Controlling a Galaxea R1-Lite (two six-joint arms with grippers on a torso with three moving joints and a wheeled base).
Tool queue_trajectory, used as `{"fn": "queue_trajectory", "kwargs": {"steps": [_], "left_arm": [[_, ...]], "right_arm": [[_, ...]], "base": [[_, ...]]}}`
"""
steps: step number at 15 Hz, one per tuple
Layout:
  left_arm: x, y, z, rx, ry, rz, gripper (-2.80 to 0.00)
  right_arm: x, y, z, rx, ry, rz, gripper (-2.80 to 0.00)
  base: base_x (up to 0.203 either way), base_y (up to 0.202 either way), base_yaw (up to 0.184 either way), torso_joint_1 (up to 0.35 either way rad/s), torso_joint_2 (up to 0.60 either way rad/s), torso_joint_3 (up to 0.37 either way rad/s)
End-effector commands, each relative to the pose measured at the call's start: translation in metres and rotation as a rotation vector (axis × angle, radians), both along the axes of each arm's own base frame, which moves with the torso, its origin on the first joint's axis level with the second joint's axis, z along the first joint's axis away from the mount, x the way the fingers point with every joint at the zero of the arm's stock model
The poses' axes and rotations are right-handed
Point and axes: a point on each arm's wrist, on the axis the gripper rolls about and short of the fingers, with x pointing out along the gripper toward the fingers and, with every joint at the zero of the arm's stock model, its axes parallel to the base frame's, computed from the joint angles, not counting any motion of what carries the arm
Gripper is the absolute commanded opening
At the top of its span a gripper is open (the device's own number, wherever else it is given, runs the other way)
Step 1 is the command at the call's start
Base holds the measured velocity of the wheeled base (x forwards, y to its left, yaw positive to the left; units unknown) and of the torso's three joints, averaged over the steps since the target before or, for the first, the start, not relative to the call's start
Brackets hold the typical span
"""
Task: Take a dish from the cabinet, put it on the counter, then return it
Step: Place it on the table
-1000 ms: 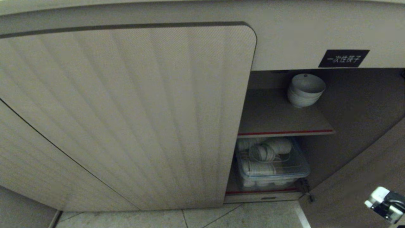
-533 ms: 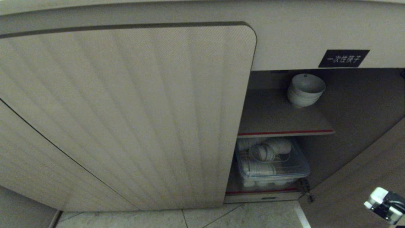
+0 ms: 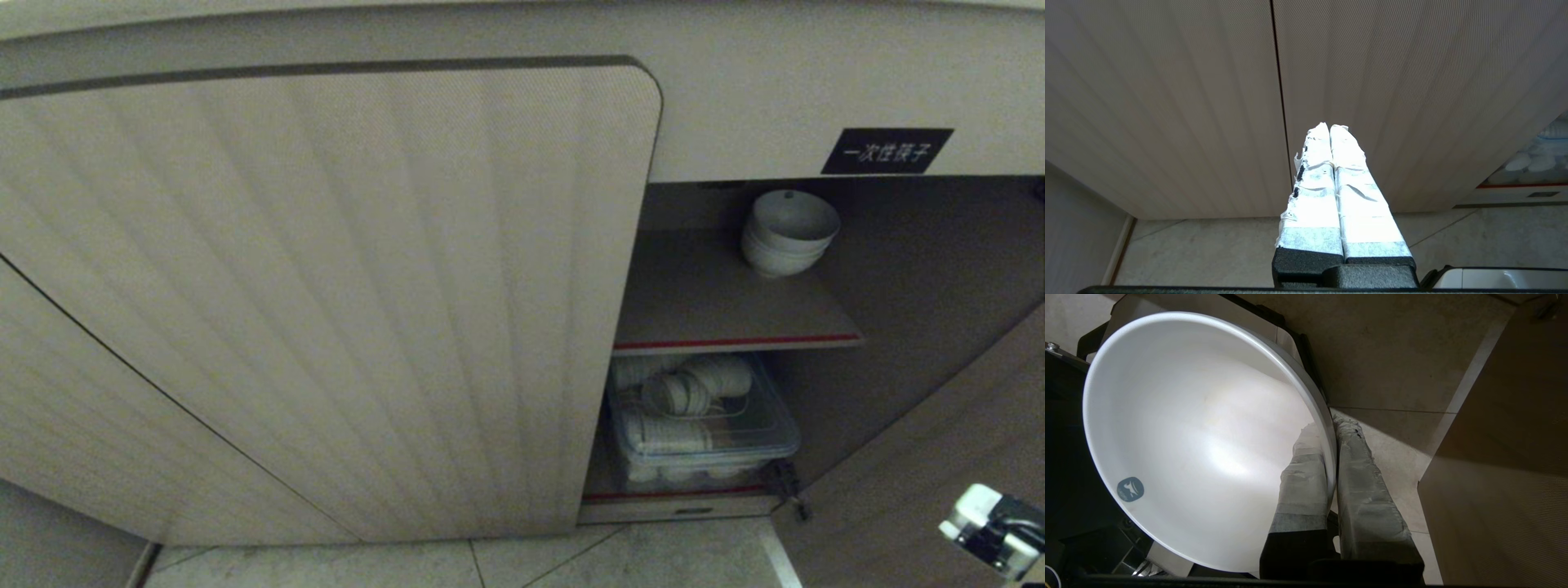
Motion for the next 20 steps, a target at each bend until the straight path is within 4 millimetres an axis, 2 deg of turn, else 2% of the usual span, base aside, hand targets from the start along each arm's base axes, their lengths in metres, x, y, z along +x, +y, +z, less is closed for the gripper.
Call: {"fn": "queue_trajectory", "kwargs": {"steps": [1,5,20], "left_arm": [[0.0,0.0,0.0001,0.0,-0.001,0.0,-2.8],[0.0,0.0,0.0001,0.0,-0.001,0.0,-2.8],[0.0,0.0,0.0001,0.0,-0.001,0.001,-2.8]], "right_arm": [[0.0001,0.0001,0.0001,0.001,0.0,0.0,-2.8],[-0.0004,-0.0002,0.0003,0.001,-0.001,0.0,-2.8],[0.0007,0.0026,0.0052,0.014,-0.015,0.017,-2.8]], "base": [[0.0,0.0,0.0,0.043,-0.16,-0.128],[0.0,0.0,0.0,0.078,-0.26,-0.268],[0.0,0.0,0.0,0.196,-0.5,-0.285]]}}
